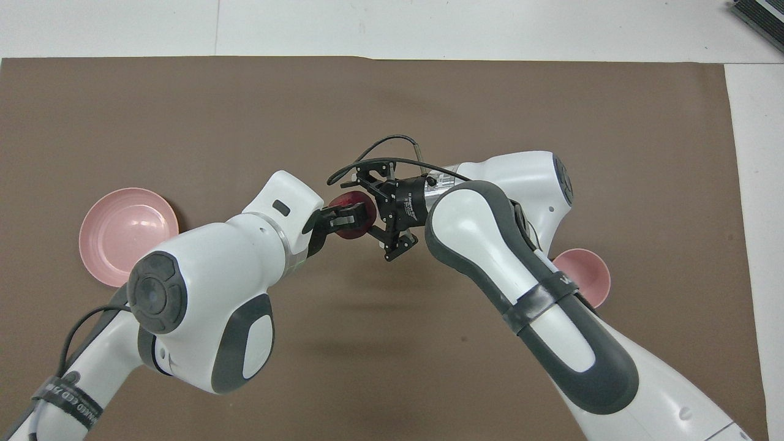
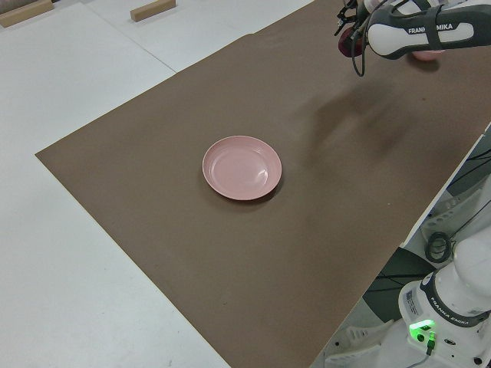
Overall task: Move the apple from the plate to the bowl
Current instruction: 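Grasp the apple with the right gripper while the left gripper releases it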
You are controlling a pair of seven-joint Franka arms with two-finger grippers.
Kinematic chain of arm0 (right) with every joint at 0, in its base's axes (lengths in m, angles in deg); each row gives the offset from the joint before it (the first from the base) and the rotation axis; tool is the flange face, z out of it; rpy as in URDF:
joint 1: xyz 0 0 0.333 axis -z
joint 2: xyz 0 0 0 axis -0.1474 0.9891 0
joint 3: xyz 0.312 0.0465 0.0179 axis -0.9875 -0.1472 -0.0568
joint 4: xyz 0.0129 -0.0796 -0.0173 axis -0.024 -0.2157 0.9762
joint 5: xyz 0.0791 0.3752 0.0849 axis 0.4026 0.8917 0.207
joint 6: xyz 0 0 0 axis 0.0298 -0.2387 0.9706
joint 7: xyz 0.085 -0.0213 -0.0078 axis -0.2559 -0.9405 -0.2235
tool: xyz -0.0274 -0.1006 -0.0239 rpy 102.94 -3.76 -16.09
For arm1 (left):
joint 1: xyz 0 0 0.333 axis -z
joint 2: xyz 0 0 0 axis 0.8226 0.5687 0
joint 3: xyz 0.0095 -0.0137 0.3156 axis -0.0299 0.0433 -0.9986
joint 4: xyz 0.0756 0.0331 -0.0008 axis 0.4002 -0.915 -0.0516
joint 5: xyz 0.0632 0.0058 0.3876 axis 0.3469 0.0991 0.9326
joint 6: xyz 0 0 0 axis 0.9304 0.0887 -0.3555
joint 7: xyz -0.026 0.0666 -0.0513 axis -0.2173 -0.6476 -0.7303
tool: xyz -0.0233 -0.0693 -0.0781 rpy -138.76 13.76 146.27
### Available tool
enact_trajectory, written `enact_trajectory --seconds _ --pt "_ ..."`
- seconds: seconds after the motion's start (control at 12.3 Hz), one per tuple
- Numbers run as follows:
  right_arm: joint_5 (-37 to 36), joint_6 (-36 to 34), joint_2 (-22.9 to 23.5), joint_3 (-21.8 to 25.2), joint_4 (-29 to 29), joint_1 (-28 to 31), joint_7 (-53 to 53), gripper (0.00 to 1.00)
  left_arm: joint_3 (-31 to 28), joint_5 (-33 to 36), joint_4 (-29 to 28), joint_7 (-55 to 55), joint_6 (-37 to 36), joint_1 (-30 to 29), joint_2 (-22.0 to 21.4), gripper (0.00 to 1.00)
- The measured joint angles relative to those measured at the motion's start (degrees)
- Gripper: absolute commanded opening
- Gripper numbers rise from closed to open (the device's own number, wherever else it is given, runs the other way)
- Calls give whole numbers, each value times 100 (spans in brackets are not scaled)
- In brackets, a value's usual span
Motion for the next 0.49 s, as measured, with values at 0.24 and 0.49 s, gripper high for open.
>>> enact_trajectory --seconds 0.24,0.49 --pt "-29 0 1 5 -2 -4 -1 57 -4 0 82 -18 0 7 66 41" --pt "-30 -1 0 5 6 -7 -1 57 -7 0 162 -160 -10 17 113 100"
